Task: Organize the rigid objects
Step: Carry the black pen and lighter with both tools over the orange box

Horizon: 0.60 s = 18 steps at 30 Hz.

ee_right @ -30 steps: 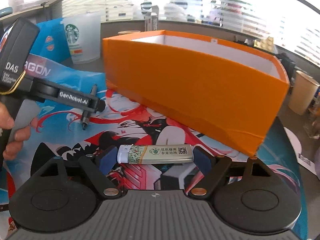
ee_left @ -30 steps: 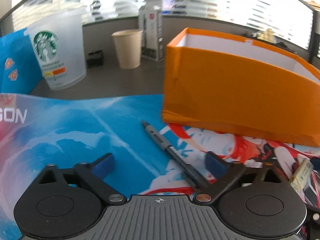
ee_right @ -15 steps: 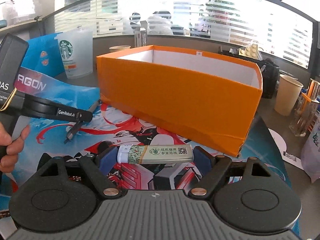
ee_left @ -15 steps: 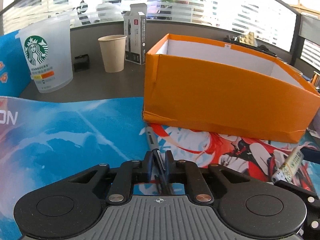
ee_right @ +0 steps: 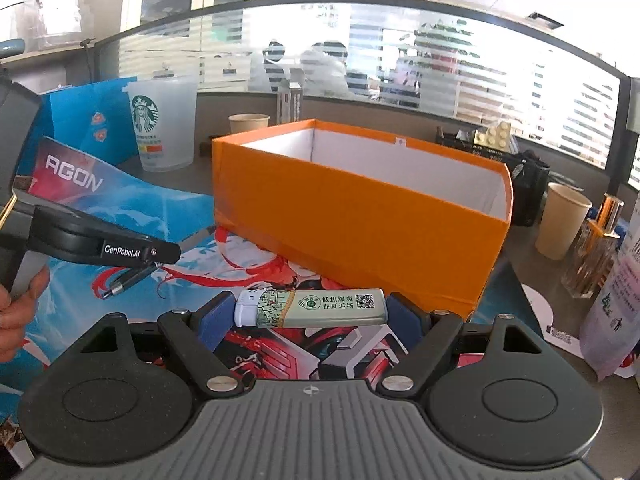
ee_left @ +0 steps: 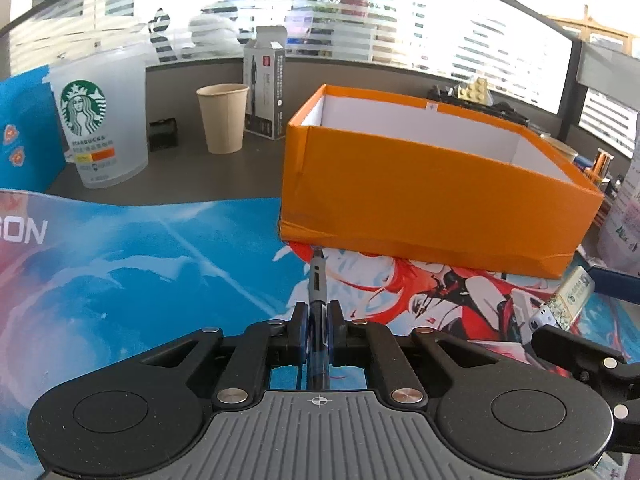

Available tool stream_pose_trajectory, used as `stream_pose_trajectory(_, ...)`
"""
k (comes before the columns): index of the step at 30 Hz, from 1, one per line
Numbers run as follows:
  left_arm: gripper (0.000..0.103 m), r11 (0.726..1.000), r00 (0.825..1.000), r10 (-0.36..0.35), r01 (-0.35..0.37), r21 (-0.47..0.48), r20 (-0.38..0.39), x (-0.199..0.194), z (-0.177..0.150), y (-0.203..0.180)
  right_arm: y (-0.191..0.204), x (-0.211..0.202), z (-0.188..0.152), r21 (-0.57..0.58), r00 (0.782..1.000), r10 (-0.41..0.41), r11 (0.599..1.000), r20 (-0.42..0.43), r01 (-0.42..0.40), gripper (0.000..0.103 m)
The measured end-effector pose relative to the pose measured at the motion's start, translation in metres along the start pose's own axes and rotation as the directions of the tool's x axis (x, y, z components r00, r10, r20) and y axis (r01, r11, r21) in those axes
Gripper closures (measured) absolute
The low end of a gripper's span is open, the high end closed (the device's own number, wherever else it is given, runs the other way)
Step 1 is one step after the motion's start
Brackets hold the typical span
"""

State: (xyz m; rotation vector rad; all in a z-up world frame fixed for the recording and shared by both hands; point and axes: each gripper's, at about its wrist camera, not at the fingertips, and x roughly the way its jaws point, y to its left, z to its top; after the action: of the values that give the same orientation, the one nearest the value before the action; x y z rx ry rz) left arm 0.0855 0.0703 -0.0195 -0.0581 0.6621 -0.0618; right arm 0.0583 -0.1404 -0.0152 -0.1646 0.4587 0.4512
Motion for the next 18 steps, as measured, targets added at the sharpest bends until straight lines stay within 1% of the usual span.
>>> stream_pose_trajectory(10,0.096,0.999,0.994,-0.026,0.024,0.025,0.107,-0.041,0.025,-0.005,-0.002,-0.019,0.015,-0.009,0.998,-0.024,1.000,0.055,0.024,0.023)
stream_pose_trajectory(14,0.096,0.999,0.990,-0.037,0.031,0.043,0.139,-0.049,0.037,-0.011,-0.004,-0.025,0.022,-0.009,0.996,-0.033,0.999,0.078,0.034,0.023)
stream_pose_trajectory(18,0.096,0.998,0.987,-0.052,0.044,0.054,0.152,-0.051,0.045,-0.016,-0.008,-0.029,0.028,0.002,0.994,-0.048,0.999,0.096,0.048,0.023)
